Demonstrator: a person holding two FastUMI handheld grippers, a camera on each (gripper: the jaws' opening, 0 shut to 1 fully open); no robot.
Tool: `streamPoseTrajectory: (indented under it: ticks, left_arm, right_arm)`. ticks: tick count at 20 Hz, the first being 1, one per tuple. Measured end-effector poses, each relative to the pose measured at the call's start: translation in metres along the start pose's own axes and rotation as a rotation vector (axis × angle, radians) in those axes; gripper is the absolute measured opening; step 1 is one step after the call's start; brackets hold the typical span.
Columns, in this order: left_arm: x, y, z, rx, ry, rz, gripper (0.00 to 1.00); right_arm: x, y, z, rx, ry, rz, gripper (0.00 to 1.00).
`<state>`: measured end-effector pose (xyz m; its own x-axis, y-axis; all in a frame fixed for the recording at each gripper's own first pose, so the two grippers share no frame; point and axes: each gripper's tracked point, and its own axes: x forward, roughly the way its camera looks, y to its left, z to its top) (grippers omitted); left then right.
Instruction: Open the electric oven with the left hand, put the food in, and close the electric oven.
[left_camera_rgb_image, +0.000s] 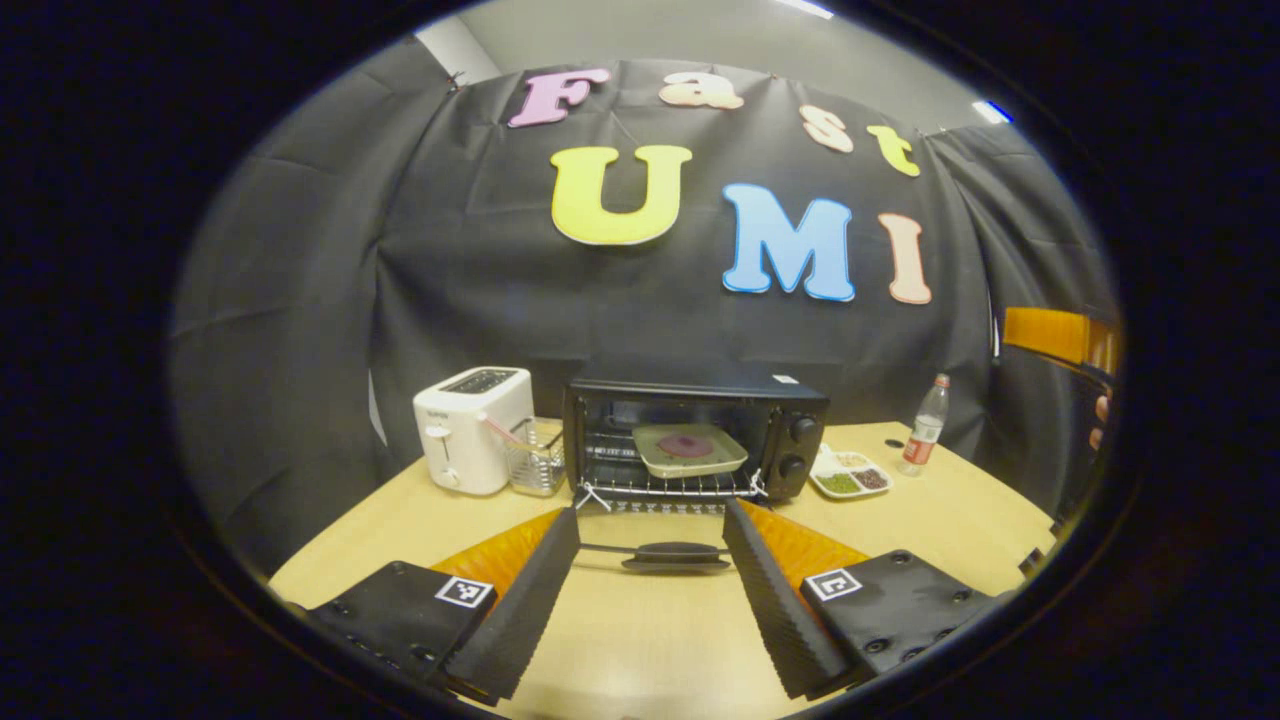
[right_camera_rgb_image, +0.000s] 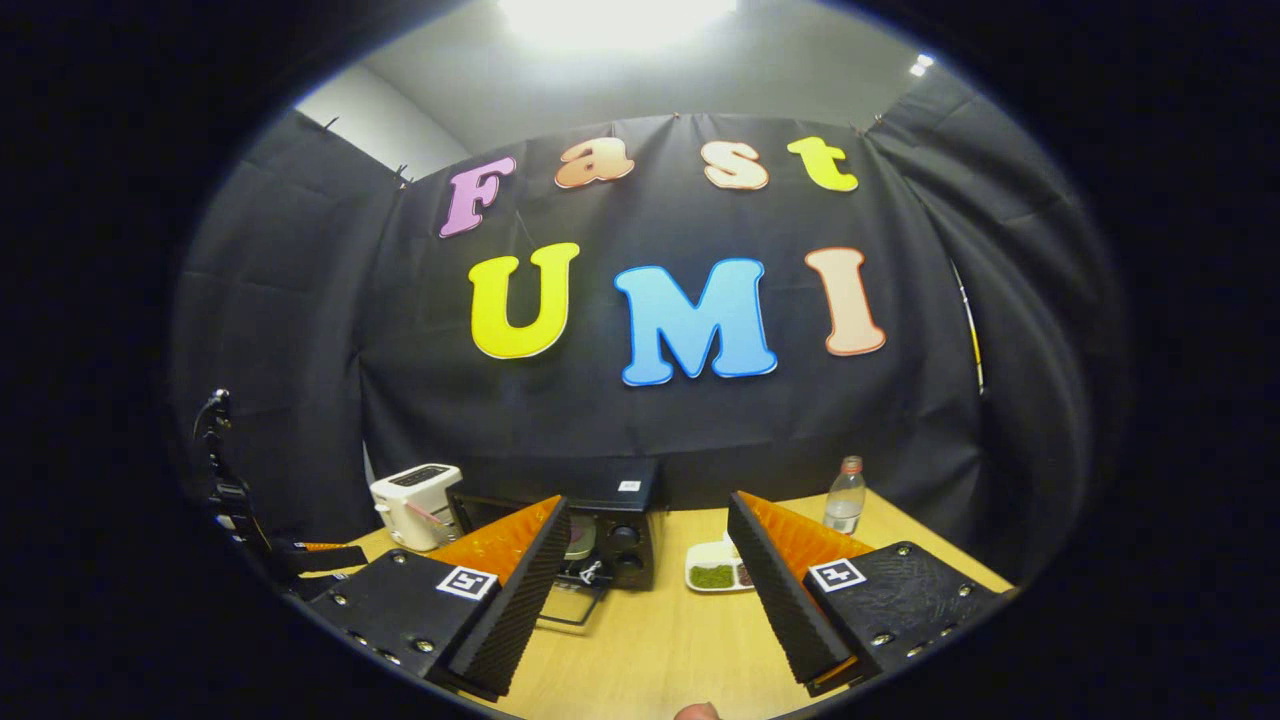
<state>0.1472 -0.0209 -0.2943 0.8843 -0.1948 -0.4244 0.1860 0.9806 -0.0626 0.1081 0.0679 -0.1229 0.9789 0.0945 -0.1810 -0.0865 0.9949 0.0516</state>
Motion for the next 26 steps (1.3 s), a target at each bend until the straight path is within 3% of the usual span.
streamPoseTrajectory:
  ticks: [1,2,7,11,13,17,21,26]
  left_arm:
    - [0.009,-0.002,-0.01,0.005,0.027,-0.01,0.92]
    - [0.016,-0.004,-0.021,0.008,0.061,-0.019,0.98]
    - [0.05,-0.007,-0.071,-0.011,0.203,-0.046,0.98]
    - [0.075,-0.007,-0.103,-0.002,0.304,-0.061,1.0]
    - [0.086,-0.007,-0.118,0.018,0.36,-0.064,0.96]
    - [0.104,-0.012,-0.135,0.061,0.441,-0.081,1.0]
    - [0.116,-0.022,-0.142,0.079,0.509,-0.102,0.98]
    - [0.128,-0.019,-0.151,0.082,0.54,-0.066,0.98]
  right_arm:
    - [0.002,-0.002,0.002,-0.016,-0.013,-0.018,0.98]
    - [0.008,0.0,-0.001,-0.033,-0.026,-0.033,0.98]
    - [0.004,-0.008,0.002,-0.103,-0.059,-0.097,0.98]
    - [0.008,-0.015,-0.008,-0.084,-0.03,-0.149,0.98]
    - [0.01,-0.02,-0.012,-0.082,-0.016,-0.178,0.98]
    - [0.008,-0.04,-0.013,-0.092,0.001,-0.234,0.97]
    - [0.009,-0.051,-0.016,-0.09,0.031,-0.269,0.98]
    - [0.004,-0.061,-0.012,-0.097,0.028,-0.3,0.97]
